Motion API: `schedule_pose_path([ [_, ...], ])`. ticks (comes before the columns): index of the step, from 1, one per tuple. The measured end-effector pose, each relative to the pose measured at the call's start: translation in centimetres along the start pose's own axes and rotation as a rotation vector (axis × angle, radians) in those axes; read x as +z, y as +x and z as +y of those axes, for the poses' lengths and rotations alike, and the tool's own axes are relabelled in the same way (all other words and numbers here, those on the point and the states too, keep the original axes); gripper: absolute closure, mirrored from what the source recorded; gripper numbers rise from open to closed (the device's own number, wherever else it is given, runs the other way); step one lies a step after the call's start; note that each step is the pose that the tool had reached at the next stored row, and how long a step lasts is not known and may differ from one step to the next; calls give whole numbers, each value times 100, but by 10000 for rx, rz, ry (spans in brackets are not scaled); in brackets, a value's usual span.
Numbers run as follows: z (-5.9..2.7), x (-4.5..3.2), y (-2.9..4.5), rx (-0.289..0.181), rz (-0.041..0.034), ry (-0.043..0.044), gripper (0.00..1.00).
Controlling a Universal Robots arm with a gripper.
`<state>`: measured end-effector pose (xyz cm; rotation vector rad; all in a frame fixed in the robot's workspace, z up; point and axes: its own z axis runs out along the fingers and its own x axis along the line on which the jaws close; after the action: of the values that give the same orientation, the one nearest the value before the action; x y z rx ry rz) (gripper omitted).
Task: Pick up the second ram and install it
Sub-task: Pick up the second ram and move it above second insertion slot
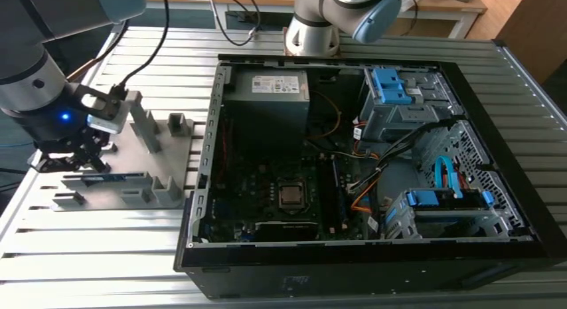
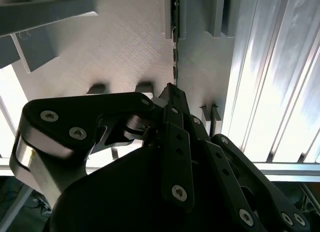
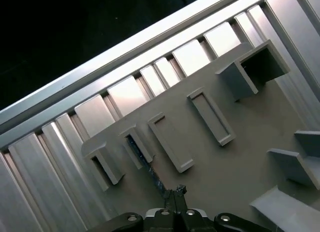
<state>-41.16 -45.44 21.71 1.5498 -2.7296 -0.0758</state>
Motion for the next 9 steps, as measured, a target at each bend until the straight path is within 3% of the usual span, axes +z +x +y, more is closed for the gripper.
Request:
schedule_pose_path([
  [9,0,0,0,-792,34,-18,90],
])
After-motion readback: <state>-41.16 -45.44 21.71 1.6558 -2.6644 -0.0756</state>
